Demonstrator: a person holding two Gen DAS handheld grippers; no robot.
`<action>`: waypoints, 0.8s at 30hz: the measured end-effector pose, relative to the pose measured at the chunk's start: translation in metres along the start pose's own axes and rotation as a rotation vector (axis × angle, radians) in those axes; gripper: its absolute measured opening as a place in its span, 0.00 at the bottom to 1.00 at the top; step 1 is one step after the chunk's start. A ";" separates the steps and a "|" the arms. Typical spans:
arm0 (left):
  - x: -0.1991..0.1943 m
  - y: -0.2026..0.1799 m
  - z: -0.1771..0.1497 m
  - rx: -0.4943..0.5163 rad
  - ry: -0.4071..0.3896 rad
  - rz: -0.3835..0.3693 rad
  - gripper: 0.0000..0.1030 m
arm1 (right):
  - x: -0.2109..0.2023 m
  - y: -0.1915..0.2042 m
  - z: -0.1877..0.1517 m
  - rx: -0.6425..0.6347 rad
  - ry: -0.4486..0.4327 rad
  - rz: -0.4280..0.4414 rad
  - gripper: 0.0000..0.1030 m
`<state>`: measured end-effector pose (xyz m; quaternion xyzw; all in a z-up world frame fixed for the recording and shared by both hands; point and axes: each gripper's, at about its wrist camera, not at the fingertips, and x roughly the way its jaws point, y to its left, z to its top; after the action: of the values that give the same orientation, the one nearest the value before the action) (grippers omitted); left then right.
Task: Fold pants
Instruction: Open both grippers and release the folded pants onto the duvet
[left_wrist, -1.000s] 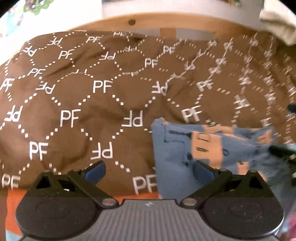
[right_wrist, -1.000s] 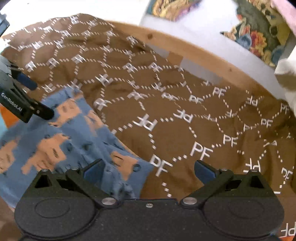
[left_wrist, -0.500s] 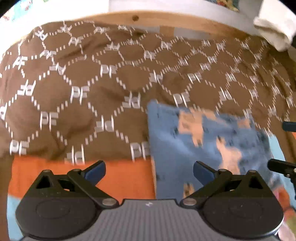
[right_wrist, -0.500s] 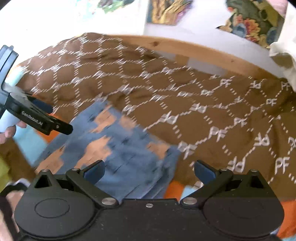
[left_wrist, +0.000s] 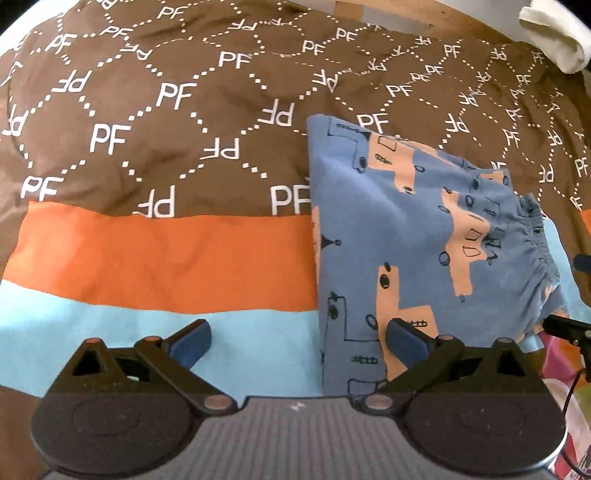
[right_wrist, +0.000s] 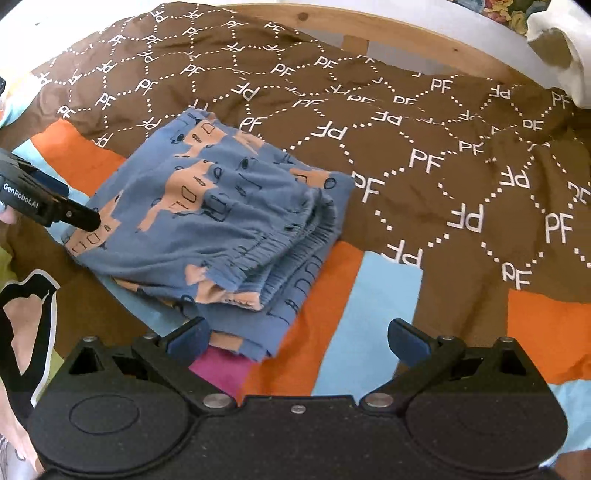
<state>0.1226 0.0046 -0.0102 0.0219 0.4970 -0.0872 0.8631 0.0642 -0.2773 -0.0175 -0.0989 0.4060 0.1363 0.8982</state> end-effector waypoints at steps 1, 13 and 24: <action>-0.001 0.001 0.000 -0.007 0.004 0.000 1.00 | -0.002 -0.001 0.000 0.005 0.000 0.002 0.99; -0.009 0.018 -0.001 -0.112 0.044 -0.011 1.00 | -0.012 -0.025 0.015 0.138 -0.042 0.117 0.99; -0.014 0.019 -0.013 -0.125 0.065 -0.018 1.00 | -0.007 -0.019 0.005 0.164 0.004 0.153 0.99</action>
<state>0.1079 0.0263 -0.0060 -0.0339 0.5293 -0.0632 0.8454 0.0697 -0.2948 -0.0072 0.0062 0.4241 0.1705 0.8894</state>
